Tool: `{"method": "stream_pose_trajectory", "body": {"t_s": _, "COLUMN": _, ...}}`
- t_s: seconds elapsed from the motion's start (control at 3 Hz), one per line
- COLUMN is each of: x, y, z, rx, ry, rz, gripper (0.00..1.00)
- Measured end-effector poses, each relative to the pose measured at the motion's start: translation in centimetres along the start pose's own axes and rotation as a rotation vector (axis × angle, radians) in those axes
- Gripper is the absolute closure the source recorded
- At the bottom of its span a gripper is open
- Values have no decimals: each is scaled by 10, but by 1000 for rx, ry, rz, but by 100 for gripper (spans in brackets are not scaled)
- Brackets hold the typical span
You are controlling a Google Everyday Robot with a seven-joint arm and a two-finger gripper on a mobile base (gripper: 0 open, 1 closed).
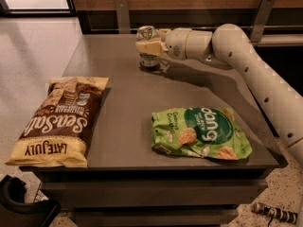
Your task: Place 7up can upright
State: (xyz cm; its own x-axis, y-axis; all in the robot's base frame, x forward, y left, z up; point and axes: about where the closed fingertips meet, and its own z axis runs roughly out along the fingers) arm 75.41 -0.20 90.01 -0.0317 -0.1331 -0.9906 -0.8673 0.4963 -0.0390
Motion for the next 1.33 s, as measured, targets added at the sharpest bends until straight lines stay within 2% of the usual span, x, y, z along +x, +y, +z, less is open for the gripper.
{"method": "stream_pose_trajectory", "body": {"t_s": 0.67, "x": 22, "y": 0, "z": -5, "rx": -21, "ry": -62, "rz": 63, "gripper": 99}}
{"method": "stream_pose_trajectory", "body": {"t_s": 1.33, "x": 19, "y": 0, "z": -5, "rx": -22, "ry": -62, "rz": 63, "gripper": 53}}
